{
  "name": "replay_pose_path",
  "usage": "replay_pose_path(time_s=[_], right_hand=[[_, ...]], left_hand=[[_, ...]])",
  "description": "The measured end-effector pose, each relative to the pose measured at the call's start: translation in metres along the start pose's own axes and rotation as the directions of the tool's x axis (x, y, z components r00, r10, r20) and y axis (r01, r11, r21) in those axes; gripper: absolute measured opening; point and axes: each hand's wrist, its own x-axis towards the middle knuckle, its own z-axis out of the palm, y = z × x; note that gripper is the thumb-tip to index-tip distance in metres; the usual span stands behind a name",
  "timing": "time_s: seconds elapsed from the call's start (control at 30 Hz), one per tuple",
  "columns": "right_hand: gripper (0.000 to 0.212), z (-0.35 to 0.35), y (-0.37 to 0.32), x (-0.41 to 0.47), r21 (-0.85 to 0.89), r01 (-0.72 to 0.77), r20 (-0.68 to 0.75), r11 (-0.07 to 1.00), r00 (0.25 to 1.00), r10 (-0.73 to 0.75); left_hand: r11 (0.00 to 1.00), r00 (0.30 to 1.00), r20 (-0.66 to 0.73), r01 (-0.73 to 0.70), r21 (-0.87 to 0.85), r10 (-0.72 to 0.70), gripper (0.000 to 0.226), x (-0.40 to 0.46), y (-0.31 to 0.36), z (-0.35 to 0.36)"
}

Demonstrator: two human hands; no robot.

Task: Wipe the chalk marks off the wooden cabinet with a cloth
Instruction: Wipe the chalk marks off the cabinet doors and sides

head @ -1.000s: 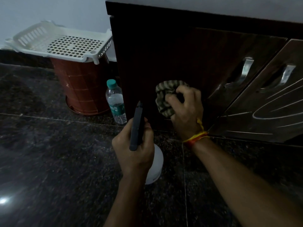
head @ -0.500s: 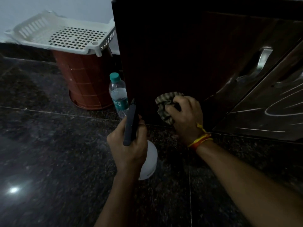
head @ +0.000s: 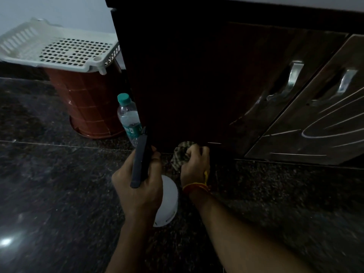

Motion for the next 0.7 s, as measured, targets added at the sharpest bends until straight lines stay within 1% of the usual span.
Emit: replay_pose_path(time_s=[0.07, 0.1, 0.13, 0.2, 0.27, 0.3, 0.37, 0.4, 0.43, 0.47, 0.5, 0.57, 0.63, 0.7], right_hand=[[0.028, 0.003, -0.003, 0.002, 0.129, -0.202, -0.005, 0.971, 0.979, 0.204], [0.027, 0.003, -0.004, 0.004, 0.196, -0.312, 0.0, 0.93, 0.948, 0.318], [0.025, 0.003, -0.004, 0.006, 0.25, -0.401, 0.015, 0.881, 0.912, 0.411], [0.019, -0.003, -0.004, 0.008, 0.35, -0.521, 0.045, 0.779, 0.839, 0.542], [0.018, -0.012, -0.002, 0.012, 0.429, -0.632, 0.101, 0.645, 0.743, 0.661], [0.021, -0.016, 0.0, 0.015, 0.47, -0.675, 0.117, 0.569, 0.686, 0.718], [0.029, -0.023, 0.001, 0.022, 0.56, -0.712, 0.113, 0.424, 0.572, 0.812], [0.032, -0.027, 0.0, 0.025, 0.612, -0.706, 0.129, 0.356, 0.534, 0.836], [0.034, -0.028, -0.004, 0.026, 0.652, -0.697, 0.167, 0.298, 0.515, 0.841], [0.036, -0.027, -0.007, 0.027, 0.669, -0.693, 0.201, 0.269, 0.517, 0.832], [0.037, -0.027, -0.01, 0.027, 0.674, -0.69, 0.224, 0.266, 0.533, 0.816], [0.034, -0.021, -0.012, 0.028, 0.656, -0.687, 0.24, 0.311, 0.581, 0.778], [0.028, -0.019, -0.004, 0.03, 0.612, -0.716, 0.241, 0.336, 0.573, 0.783], [0.028, -0.029, 0.009, 0.034, 0.574, -0.743, 0.199, 0.345, 0.535, 0.821]], left_hand=[[1.0, 1.0, 0.001, -0.003, -0.01, 0.003, 0.021, 0.001, 0.0, -0.004], [1.0, 1.0, -0.001, -0.005, -0.017, 0.005, 0.018, 0.001, 0.001, -0.005], [1.0, 1.0, -0.004, -0.011, -0.02, 0.011, 0.017, 0.002, 0.002, -0.006], [0.999, 1.0, -0.009, -0.02, -0.029, 0.019, 0.017, 0.001, 0.005, -0.006], [0.999, 1.0, -0.007, -0.016, -0.05, 0.015, 0.015, 0.0, 0.007, -0.006], [0.999, 1.0, -0.004, -0.015, -0.052, 0.014, 0.016, -0.001, 0.008, -0.006], [0.998, 1.0, 0.009, -0.018, -0.055, 0.018, 0.017, -0.003, 0.009, -0.006], [0.998, 1.0, 0.016, -0.02, -0.061, 0.021, 0.017, -0.004, 0.011, -0.006], [0.997, 0.999, 0.025, -0.021, -0.071, 0.023, 0.016, -0.005, 0.013, -0.006], [0.997, 0.999, 0.034, -0.025, -0.077, 0.028, 0.016, -0.007, 0.014, -0.005], [0.996, 0.999, 0.038, -0.029, -0.082, 0.032, 0.015, -0.008, 0.015, -0.003], [0.997, 0.999, 0.035, -0.031, -0.073, 0.033, 0.014, -0.009, 0.016, 0.002], [0.996, 0.999, 0.034, -0.031, -0.081, 0.034, 0.009, -0.01, 0.016, 0.006], [0.996, 0.998, 0.05, -0.029, -0.088, 0.034, 0.009, -0.01, 0.019, 0.01]])
